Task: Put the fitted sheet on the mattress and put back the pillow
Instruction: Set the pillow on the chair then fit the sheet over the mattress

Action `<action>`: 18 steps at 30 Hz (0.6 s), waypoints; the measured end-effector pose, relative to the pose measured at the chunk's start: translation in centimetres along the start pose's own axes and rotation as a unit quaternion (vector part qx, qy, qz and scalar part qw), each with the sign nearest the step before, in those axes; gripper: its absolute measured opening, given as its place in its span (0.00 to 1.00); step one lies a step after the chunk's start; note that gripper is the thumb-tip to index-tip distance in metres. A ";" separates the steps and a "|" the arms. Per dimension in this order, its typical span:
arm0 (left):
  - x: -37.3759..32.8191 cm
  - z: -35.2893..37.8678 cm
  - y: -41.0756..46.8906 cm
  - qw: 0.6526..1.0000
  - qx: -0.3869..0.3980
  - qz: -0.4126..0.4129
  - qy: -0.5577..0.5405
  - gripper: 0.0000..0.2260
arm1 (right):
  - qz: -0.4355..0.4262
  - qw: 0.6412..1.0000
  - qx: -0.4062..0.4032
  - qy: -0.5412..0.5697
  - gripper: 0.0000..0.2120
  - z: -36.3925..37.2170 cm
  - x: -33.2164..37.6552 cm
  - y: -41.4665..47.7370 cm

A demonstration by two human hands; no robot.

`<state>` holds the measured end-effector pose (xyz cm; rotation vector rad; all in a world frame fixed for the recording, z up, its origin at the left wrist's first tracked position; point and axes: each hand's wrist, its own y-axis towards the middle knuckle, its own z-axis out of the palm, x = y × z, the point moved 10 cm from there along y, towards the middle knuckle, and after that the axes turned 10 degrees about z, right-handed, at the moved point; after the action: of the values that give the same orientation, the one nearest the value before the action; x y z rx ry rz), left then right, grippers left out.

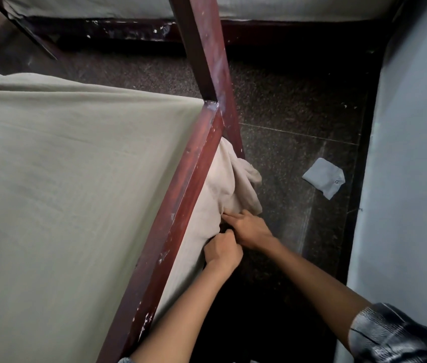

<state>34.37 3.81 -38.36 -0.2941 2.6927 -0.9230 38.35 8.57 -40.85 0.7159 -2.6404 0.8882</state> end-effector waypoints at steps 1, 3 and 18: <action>0.1 -0.2 -0.1 1.000 -0.012 -0.002 0.015 0.13 | 0.009 1.000 -0.009 -0.026 0.26 -0.1 0.1 0.5; 0.4 -0.4 -0.4 0.999 -0.039 -0.007 0.036 0.12 | 0.031 0.997 -0.018 -0.065 0.26 -0.2 0.7 1.8; 0.4 -2.5 1.0 0.985 -0.131 0.019 -0.112 0.13 | 0.004 0.996 0.082 0.040 0.21 -1.0 -0.2 3.6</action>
<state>33.11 5.91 -37.14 -0.3757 2.5959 -0.4902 36.72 11.79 -41.92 0.6915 -2.5247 1.1212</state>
